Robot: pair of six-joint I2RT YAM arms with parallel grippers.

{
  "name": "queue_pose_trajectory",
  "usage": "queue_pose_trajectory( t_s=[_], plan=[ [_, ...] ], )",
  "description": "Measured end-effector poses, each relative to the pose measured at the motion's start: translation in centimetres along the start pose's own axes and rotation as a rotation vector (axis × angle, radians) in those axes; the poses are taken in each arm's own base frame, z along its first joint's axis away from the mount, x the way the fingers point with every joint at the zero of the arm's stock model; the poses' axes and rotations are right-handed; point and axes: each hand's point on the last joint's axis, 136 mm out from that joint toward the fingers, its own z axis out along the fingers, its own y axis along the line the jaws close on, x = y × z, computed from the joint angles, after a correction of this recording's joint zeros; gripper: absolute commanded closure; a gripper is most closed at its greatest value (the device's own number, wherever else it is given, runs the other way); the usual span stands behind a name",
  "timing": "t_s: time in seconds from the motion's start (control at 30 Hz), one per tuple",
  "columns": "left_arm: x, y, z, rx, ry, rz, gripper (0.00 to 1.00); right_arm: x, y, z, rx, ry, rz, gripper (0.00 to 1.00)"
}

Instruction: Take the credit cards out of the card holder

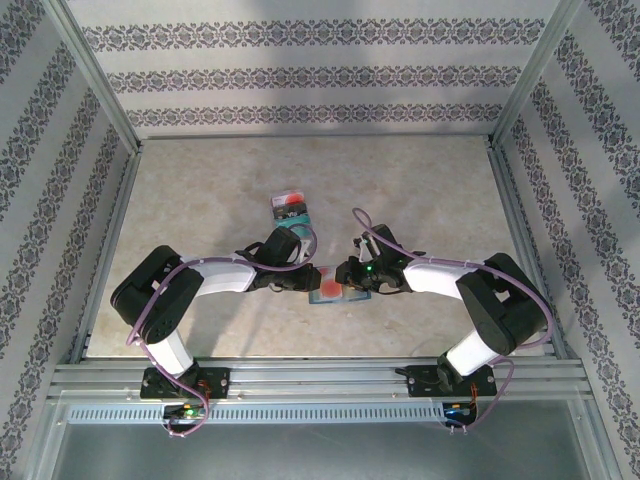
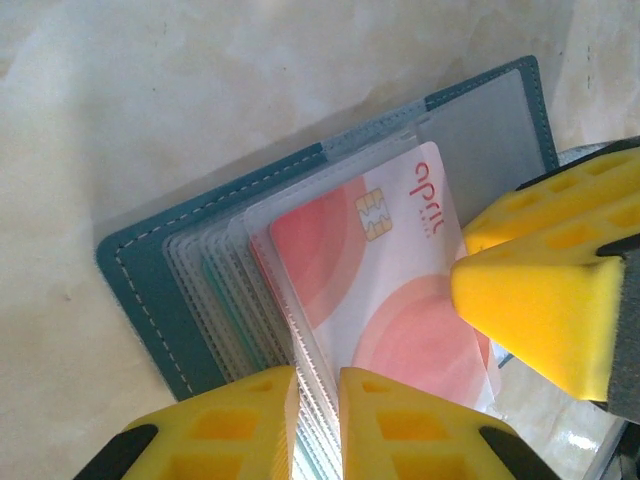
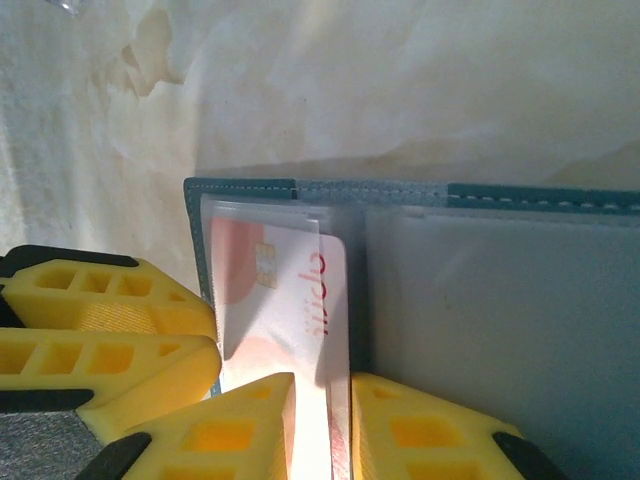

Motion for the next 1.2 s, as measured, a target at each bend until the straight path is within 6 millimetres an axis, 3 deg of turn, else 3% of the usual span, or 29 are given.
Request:
queue_pose_trajectory(
  t_s=[0.63, 0.93, 1.2],
  plan=[
    [0.0, 0.2, 0.0, -0.020, 0.014, -0.010, 0.83, -0.2, 0.4, -0.5, -0.097, -0.015, 0.053, 0.88],
    [-0.2, 0.3, 0.1, -0.033, 0.014, -0.012, 0.85, -0.8, 0.9, -1.2, -0.186, -0.033, 0.086, 0.98],
    [-0.2, 0.3, 0.1, -0.033, 0.013, -0.011, 0.86, -1.0, 0.3, -1.5, -0.200, -0.045, 0.099, 0.96]
  ],
)
